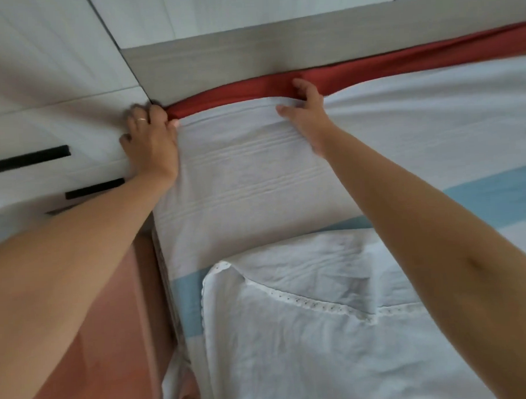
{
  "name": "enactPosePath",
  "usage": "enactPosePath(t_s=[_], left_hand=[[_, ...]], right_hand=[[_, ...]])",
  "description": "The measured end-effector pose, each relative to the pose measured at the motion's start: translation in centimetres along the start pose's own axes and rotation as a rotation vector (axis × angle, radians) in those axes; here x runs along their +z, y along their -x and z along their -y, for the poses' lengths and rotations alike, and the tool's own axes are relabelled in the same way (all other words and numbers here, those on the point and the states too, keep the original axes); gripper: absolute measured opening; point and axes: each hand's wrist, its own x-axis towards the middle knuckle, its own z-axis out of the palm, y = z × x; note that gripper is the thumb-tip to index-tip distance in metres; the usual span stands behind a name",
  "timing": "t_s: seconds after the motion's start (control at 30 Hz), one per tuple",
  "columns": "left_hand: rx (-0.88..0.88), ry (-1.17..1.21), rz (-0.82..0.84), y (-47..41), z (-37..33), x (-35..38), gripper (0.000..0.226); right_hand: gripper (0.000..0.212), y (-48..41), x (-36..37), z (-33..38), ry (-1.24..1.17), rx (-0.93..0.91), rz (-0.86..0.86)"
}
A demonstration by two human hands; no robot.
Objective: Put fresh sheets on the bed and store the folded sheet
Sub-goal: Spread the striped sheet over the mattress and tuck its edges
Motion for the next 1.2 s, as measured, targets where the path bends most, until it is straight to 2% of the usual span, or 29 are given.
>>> enactPosePath(t_s=[0.07, 0.13, 0.2, 0.27, 0.33, 0.37, 0.4, 0.47, 0.53, 0.63, 0.67, 0.73, 0.77, 0.83, 0.9, 0.97, 1.07, 1.2], left_hand=[[-0.117, 0.005, -0.014, 0.9, -0.6, -1.1, 0.046], [-0.015, 0.041, -0.074, 3.5, -1.3, -2.5, 0.047], [0.237, 0.134, -0.021, 8.5, -1.8, -4.2, 0.044], [0.551, 0.198, 0.096, 14.2, -2.1, -5.4, 0.05], [0.909, 0.095, 0.202, 18.8, -2.6, -5.4, 0.07], [1.026, 0.009, 0.276, 20.7, -3.1, -5.1, 0.082], [1.067, -0.074, 0.367, 22.1, -3.6, -4.6, 0.092], [1.053, -0.129, 0.497, 24.4, -5.4, -3.5, 0.098], [1.044, -0.125, 0.54, 25.1, -7.0, -2.6, 0.082], [0.97, -0.032, 0.421, 24.6, -8.5, -1.6, 0.045], [0.88, 0.05, 0.396, 24.3, -8.9, -1.6, 0.033], [0.583, 0.206, 0.378, 23.8, -10.1, -2.1, 0.018], [0.44, 0.238, 0.348, 23.4, -10.6, -2.3, 0.016], [0.262, 0.299, 0.26, 22.6, -11.1, -2.7, 0.018], [0.177, 0.358, 0.216, 21.4, -11.5, -3.5, 0.019], [0.149, 0.41, 0.184, 19.9, -11.2, -4.3, 0.021], [0.177, 0.467, 0.148, 17.4, -10.9, -5.3, 0.026], [0.175, 0.462, 0.124, 14.7, -10.2, -6.1, 0.026]], right_hand=[[0.06, 3.1, 0.4, -0.3, 0.073, -0.078, 0.044], [0.053, 8.0, -0.3, -1.1, 0.268, -0.29, 0.106], [0.044, 13.7, -2.4, -3.0, 0.497, -0.494, 0.092], [0.053, 19.3, -5.2, -5.5, 0.716, -0.58, 0.049], [0.06, 23.9, -8.2, -8.3, 0.9, -0.543, 0.013], [0.062, 25.8, -9.6, -9.6, 0.997, -0.498, -0.024], [0.065, 27.2, -10.7, -10.9, 1.088, -0.437, -0.073], [0.076, 29.3, -13.3, -13.1, 1.259, -0.292, -0.134], [0.079, 30.3, -15.6, -14.5, 1.4, -0.202, -0.155], [0.07, 30.0, -18.3, -15.1, 1.437, -0.126, -0.208], [0.064, 29.7, -18.8, -14.8, 1.406, -0.093, -0.205], [0.045, 28.9, -19.3, -13.8, 1.309, 0.007, -0.225], [0.036, 28.5, -19.4, -13.0, 1.226, 0.066, -0.283], [0.028, 27.7, -19.5, -11.3, 1.04, 0.112, -0.514], [0.028, 26.5, -19.5, -8.4, 0.896, 0.074, -0.674], [0.03, 24.7, -19.9, -5.6, 0.757, 0.013, -0.729], [0.031, 20.9, -20.7, -2.3, 0.637, -0.058, -0.686], [0.029, 15.1, -20.8, 1.7, 0.793, -0.171, -0.534]])
